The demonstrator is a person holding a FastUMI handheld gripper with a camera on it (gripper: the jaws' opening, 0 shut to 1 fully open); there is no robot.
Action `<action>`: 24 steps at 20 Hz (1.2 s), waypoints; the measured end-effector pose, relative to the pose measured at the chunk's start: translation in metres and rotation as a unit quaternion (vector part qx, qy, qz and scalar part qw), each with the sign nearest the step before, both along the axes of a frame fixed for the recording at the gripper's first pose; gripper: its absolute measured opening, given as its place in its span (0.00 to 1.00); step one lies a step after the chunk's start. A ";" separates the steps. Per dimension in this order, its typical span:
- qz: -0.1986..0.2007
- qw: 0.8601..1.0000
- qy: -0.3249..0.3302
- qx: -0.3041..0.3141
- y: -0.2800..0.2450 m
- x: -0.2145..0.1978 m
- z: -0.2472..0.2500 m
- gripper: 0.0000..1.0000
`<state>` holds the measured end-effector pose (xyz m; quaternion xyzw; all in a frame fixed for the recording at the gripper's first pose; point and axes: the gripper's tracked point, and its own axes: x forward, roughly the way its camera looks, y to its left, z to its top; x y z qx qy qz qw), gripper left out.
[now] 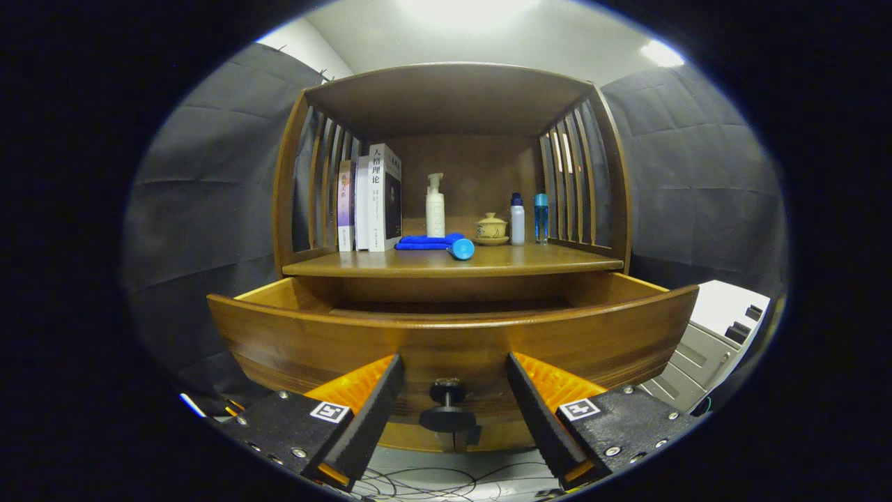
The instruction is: Pull open the drawer, take out the items inside it, and place them on the countertop above the cabinet.
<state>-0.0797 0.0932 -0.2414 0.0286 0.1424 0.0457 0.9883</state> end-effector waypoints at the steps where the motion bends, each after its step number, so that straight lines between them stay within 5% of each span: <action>1: -0.001 1.000 -0.004 0.000 0.001 0.006 0.004 0.94; 24: 0.004 1.000 -0.017 -0.007 0.003 0.115 -0.016 0.95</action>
